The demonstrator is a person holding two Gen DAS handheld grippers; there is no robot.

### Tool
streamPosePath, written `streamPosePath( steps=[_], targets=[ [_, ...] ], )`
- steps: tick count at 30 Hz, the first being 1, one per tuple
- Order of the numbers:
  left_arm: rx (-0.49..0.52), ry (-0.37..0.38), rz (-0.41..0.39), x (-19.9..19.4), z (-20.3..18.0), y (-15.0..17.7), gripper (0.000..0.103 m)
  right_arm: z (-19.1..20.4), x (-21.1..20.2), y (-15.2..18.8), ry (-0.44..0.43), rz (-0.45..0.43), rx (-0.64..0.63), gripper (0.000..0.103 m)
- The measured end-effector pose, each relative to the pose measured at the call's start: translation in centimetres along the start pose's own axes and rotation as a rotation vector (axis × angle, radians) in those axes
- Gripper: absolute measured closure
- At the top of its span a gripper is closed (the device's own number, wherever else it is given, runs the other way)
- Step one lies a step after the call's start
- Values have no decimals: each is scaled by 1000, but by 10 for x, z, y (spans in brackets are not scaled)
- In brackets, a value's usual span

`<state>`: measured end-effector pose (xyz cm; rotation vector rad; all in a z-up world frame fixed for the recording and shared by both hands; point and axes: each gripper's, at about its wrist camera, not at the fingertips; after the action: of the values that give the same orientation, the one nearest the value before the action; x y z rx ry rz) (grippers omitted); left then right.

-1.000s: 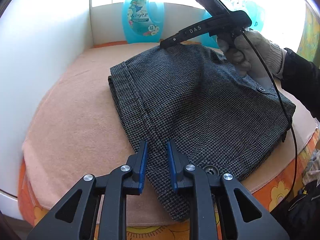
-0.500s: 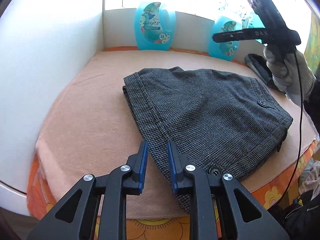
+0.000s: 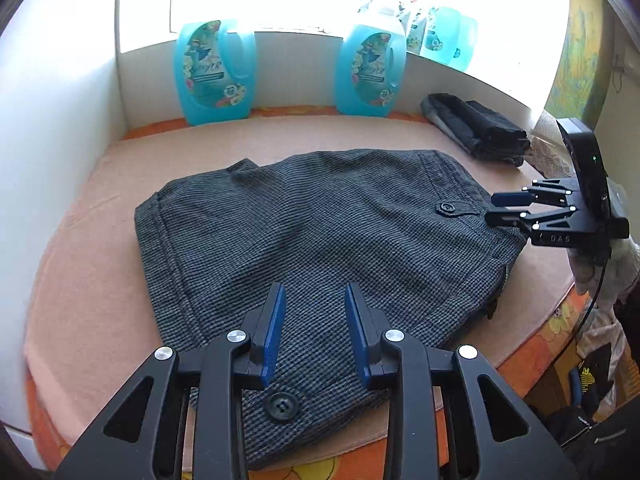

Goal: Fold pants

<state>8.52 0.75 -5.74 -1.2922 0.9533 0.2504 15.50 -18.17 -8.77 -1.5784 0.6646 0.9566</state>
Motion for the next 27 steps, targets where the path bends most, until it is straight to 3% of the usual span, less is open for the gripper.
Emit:
streamPosePath(
  steps=[2, 5, 7, 8, 9, 18, 21, 25, 27],
  targets=[
    [4, 26, 10, 11, -4, -15, 74, -9, -2, 13, 25, -6, 15, 61],
    [7, 28, 14, 28, -3, -38, 73, -30, -12, 17, -26, -30, 128, 61],
    [-12, 50, 20, 42, 2, -51, 73, -43, -19, 19, -10, -54, 197, 52],
    [-18, 43, 22, 49, 5, -56, 73, -48, -21, 20, 4, -62, 228, 40],
    [-25, 31, 27, 56, 7, -60, 73, -53, -22, 21, 7, -64, 256, 34],
    [-96, 58, 174, 109, 23, -50, 73, -84, -9, 27, -116, 20, 480, 33],
    [-82, 61, 181, 109, 20, -50, 66, -92, -8, 33, -161, 39, 563, 33],
    [-68, 51, 170, 107, 16, -51, 65, -97, -16, 47, -222, 54, 683, 33],
    [-89, 48, 127, 95, 22, -53, 65, -91, -20, 52, -236, 54, 706, 33]
  ],
)
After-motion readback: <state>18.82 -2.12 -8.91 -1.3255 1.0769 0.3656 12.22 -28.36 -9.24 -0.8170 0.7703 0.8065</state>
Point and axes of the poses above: each gripper's, at about its wrist camera, not at the fingertips, and x roughly the way its jaws point, z to its left, y to its underside, and after that the axes turned 9 degrees about x, right-handed
